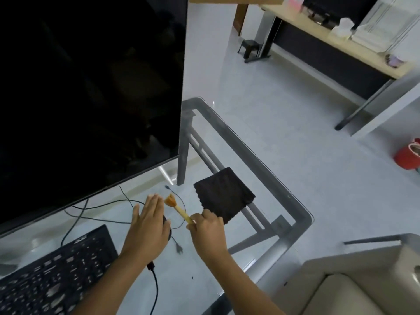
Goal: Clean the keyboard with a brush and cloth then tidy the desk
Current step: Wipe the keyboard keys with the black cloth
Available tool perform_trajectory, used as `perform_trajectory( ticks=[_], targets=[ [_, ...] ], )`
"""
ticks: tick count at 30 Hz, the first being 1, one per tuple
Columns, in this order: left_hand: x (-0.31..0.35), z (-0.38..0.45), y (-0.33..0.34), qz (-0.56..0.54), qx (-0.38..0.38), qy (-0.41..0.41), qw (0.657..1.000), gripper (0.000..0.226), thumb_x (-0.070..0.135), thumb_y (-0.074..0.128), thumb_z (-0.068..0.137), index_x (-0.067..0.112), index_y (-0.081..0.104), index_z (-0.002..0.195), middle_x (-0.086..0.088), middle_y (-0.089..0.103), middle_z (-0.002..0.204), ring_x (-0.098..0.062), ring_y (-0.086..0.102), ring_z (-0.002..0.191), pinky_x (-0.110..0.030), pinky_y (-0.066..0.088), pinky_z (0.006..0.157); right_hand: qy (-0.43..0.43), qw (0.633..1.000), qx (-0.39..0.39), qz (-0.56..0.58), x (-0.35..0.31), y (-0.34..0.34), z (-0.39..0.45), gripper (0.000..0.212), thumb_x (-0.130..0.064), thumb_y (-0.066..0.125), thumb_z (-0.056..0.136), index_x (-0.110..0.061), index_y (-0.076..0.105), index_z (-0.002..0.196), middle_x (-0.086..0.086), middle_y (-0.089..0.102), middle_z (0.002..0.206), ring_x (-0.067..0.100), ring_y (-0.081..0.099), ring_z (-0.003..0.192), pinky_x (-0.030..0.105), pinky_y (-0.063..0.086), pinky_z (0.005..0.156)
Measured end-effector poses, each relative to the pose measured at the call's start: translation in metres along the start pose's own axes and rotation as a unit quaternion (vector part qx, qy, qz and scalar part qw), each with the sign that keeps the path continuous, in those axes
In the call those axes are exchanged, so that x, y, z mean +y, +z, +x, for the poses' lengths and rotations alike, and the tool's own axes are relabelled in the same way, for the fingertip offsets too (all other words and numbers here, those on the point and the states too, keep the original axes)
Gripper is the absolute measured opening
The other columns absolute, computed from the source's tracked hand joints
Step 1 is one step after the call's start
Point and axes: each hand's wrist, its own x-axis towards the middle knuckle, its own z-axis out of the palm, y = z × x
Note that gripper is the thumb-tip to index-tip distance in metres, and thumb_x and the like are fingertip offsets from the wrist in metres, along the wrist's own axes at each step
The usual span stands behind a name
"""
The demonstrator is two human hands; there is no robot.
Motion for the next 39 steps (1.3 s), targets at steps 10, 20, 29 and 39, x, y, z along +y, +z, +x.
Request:
perform_trajectory(
  ticks=[10,20,29,39],
  targets=[
    [0.076,0.078,0.002,-0.016,0.025,0.094,0.995,0.046,0.021,0.058,0.091,0.004,0.048,0.133,-0.008,0.051,0.135,-0.029,0.051,0.119,-0.039,0.045,0.091,0.105,0.991,0.015,0.077,0.077,-0.064,0.081,0.028,-0.022,0.055,0.094,-0.013,0.063,0.12,0.013,0.056,0.118,0.03,0.056,0.104,0.041,0.049,0.092],
    [0.099,0.117,0.019,-0.042,-0.02,-0.035,0.998,0.028,0.035,0.051,0.096,0.017,0.054,0.117,-0.004,0.049,0.118,-0.022,0.048,0.108,-0.032,0.044,0.087,0.181,0.981,-0.057,0.044,0.116,-0.043,0.095,0.028,-0.022,0.043,0.101,-0.011,0.051,0.125,0.012,0.055,0.12,0.029,0.057,0.103,0.041,0.043,0.092],
    [0.062,0.044,-0.051,-0.346,0.021,-0.202,0.916,0.012,0.03,0.058,0.093,0.022,0.052,0.1,0.006,0.061,0.096,-0.01,0.056,0.084,-0.014,0.038,0.061,0.098,0.972,-0.018,0.211,0.033,-0.08,0.073,0.022,-0.011,0.046,0.099,-0.007,0.054,0.12,0.013,0.051,0.117,0.014,0.052,0.078,0.025,0.042,0.069],
    [-0.12,-0.147,-0.133,-0.272,0.129,-0.323,0.897,0.01,0.035,0.058,0.092,0.026,0.053,0.089,0.009,0.06,0.08,-0.006,0.056,0.073,-0.019,0.039,0.058,-0.173,0.954,-0.096,0.225,-0.197,-0.05,-0.015,0.035,-0.004,0.051,0.095,-0.022,0.067,0.121,0.008,0.057,0.106,0.02,0.058,0.092,-0.006,0.028,0.081]
  ],
)
